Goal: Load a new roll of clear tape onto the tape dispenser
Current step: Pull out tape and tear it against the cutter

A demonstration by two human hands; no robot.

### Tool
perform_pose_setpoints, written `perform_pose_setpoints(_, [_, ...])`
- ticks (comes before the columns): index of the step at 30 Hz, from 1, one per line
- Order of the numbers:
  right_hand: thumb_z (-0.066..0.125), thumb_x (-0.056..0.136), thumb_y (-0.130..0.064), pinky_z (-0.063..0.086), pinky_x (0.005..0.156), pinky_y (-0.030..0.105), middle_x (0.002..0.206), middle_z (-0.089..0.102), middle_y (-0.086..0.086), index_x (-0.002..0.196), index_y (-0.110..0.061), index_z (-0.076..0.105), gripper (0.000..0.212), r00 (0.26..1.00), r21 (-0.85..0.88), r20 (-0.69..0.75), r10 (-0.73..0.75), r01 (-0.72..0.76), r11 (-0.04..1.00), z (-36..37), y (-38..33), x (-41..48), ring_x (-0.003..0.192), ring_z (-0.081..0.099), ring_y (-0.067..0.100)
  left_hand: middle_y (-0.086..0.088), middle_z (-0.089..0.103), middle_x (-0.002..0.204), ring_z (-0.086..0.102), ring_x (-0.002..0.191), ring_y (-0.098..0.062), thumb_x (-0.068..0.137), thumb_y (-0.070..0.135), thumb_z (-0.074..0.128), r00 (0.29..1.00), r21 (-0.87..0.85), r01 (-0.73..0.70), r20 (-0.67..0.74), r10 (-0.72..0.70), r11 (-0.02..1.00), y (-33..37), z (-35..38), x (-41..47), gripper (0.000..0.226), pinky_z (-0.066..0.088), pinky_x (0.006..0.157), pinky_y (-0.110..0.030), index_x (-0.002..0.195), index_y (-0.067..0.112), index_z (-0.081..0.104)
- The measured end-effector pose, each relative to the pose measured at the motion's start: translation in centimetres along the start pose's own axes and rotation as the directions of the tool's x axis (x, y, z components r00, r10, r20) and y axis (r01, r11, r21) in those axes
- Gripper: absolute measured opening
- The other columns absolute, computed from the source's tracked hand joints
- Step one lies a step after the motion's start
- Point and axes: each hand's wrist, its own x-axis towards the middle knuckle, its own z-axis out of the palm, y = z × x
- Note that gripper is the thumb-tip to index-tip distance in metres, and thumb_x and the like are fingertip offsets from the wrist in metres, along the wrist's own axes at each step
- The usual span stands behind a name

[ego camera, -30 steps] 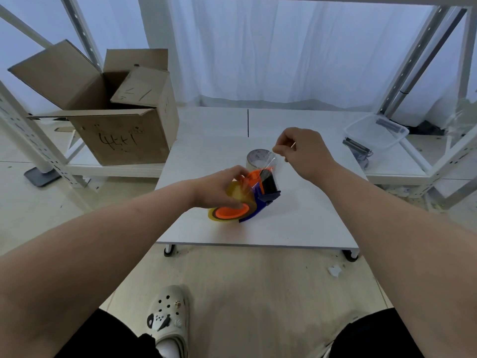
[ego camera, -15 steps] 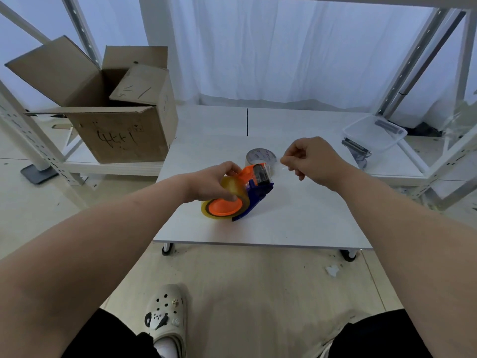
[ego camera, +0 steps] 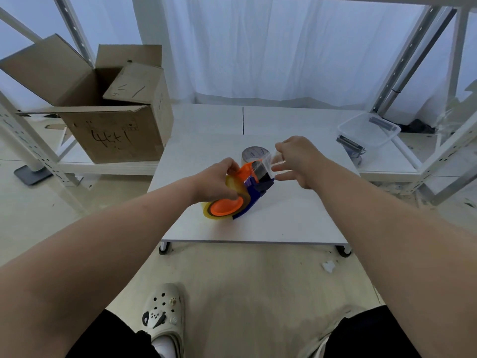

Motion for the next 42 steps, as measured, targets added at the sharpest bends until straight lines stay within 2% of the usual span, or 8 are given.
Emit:
perform_pose_setpoints(5, [0.032, 0.103, -0.029, 0.048, 0.093, 0.056, 0.121, 0.055, 0.022, 0.131, -0.013, 0.038, 0.033, 0.970, 0.025, 0.221, 0.102, -0.110, 0.994, -0.6, 1.1, -0.3, 0.103, 0.062, 0.039, -0.001, 0.045, 0.121, 0.053, 0.093, -0.020, 0.076, 0.011, 0.070, 1.000, -0.020, -0.005, -0.001, 0.005, 1.000, -0.5, 0.0, -0.3, 0.060, 0.048, 0.071, -0.029, 0.123, 0.027, 0.036])
perform_pose_setpoints(11, [0.032, 0.103, -0.031, 0.050, 0.092, 0.053, 0.119, 0.059, 0.019, 0.137, -0.014, 0.036, 0.038, 0.936, 0.082, 0.342, 0.081, -0.116, 0.990, -0.3, 1.0, -0.3, 0.100, 0.065, 0.037, 0.003, 0.048, 0.118, 0.049, 0.106, -0.019, 0.072, 0.036, 0.078, 0.992, 0.089, -0.079, -0.089, 0.087, 0.993, 0.4, 0.1, -0.3, 0.067, 0.045, 0.083, -0.031, 0.127, 0.024, 0.042])
perform_pose_setpoints(18, [0.052, 0.094, -0.014, 0.056, 0.081, 0.039, 0.095, 0.065, 0.015, 0.094, -0.006, 0.057, 0.009, 0.991, -0.138, 0.084, -0.107, 0.118, 0.983, -0.5, -0.9, -0.1, 0.079, 0.066, 0.026, 0.003, 0.056, 0.110, 0.055, 0.099, -0.018, 0.073, 0.039, 0.077, 0.972, 0.119, -0.130, -0.183, 0.150, 0.984, 1.2, 0.6, -0.3, 0.064, 0.044, 0.077, -0.026, 0.124, 0.019, 0.047])
perform_pose_setpoints(22, [0.062, 0.085, -0.003, 0.058, 0.061, 0.030, 0.074, 0.064, 0.017, 0.083, 0.003, 0.063, 0.006, 0.975, -0.274, -0.014, -0.220, 0.208, 0.939, -0.9, -2.3, -0.5, 0.063, 0.062, 0.023, 0.001, 0.056, 0.111, 0.056, 0.099, -0.021, 0.072, 0.037, 0.078, 0.967, 0.081, -0.135, -0.205, 0.149, 0.988, 1.5, 0.9, -0.4, 0.062, 0.046, 0.068, -0.021, 0.120, 0.018, 0.043])
perform_pose_setpoints(25, [0.065, 0.083, -0.004, 0.060, 0.065, 0.033, 0.070, 0.066, 0.017, 0.069, -0.002, 0.062, 0.014, 0.945, -0.417, -0.014, -0.327, 0.291, 0.861, -1.0, -2.8, -0.8, 0.061, 0.065, 0.024, 0.001, 0.055, 0.112, 0.056, 0.099, -0.022, 0.071, 0.037, 0.078, 0.955, 0.053, -0.147, -0.254, 0.156, 0.988, 1.6, 1.2, -0.7, 0.061, 0.050, 0.074, -0.030, 0.117, 0.018, 0.042])
perform_pose_setpoints(29, [0.065, 0.079, -0.006, 0.059, 0.075, 0.046, 0.075, 0.070, 0.020, 0.072, 0.001, 0.067, 0.010, 0.930, -0.480, -0.037, -0.365, 0.303, 0.823, -1.0, -3.0, -1.2, 0.071, 0.070, 0.030, 0.002, 0.053, 0.112, 0.055, 0.099, -0.021, 0.072, 0.037, 0.077, 0.954, 0.025, -0.146, -0.261, 0.148, 0.989, 1.6, 1.8, -1.0, 0.060, 0.049, 0.075, -0.029, 0.116, 0.018, 0.041])
perform_pose_setpoints(36, [0.058, 0.085, -0.007, 0.059, 0.076, 0.041, 0.066, 0.063, 0.006, 0.081, 0.002, 0.067, 0.014, 0.895, -0.578, 0.007, -0.446, 0.367, 0.729, 0.1, -3.8, -2.4, 0.070, 0.071, 0.030, 0.004, 0.050, 0.111, 0.050, 0.097, -0.017, 0.074, 0.034, 0.077, 0.952, -0.049, -0.149, -0.277, 0.130, 0.988, 1.1, 2.1, -0.9, 0.057, 0.044, 0.076, -0.028, 0.113, 0.019, 0.038])
perform_pose_setpoints(42, [0.058, 0.085, -0.003, 0.060, 0.072, 0.038, 0.073, 0.069, 0.017, 0.082, 0.004, 0.067, 0.012, 0.906, -0.562, 0.009, -0.423, 0.355, 0.747, -0.4, -4.3, -2.6, 0.065, 0.071, 0.028, 0.002, 0.051, 0.110, 0.050, 0.096, -0.016, 0.076, 0.032, 0.076, 0.947, -0.083, -0.169, -0.291, 0.139, 0.982, 1.3, 2.6, -1.1, 0.054, 0.046, 0.069, -0.020, 0.112, 0.017, 0.038])
